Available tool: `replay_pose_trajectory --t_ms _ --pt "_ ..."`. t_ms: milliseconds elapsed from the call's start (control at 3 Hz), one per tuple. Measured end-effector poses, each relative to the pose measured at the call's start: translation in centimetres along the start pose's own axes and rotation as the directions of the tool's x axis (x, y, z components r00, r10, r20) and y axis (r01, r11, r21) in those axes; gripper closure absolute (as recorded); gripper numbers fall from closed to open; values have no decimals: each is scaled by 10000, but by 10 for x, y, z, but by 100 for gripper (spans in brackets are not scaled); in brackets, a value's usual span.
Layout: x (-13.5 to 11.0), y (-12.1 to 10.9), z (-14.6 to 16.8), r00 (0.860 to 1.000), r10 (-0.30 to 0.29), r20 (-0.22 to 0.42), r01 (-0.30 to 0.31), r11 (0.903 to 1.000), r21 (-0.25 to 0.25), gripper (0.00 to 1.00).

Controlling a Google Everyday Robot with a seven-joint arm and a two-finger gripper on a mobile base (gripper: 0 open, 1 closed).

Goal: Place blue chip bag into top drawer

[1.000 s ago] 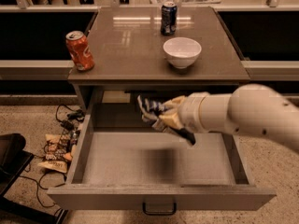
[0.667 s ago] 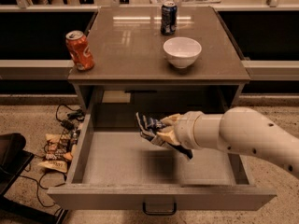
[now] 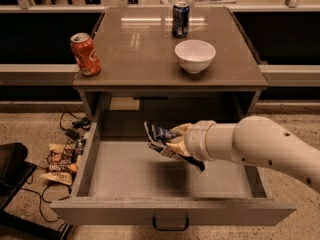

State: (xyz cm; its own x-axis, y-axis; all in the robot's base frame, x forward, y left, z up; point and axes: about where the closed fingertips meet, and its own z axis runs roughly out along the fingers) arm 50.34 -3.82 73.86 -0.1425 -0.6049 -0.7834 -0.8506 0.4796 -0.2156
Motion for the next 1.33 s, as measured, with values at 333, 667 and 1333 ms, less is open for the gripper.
replay_pose_trajectory --t_ms 333,667,1333 --pt "-1 1 0 10000 -20 1 20 10000 -15 50" --pt "-2 2 1 10000 -45 2 45 10000 -33 27" --pt "-3 3 2 10000 -81 4 81 10000 -58 0"
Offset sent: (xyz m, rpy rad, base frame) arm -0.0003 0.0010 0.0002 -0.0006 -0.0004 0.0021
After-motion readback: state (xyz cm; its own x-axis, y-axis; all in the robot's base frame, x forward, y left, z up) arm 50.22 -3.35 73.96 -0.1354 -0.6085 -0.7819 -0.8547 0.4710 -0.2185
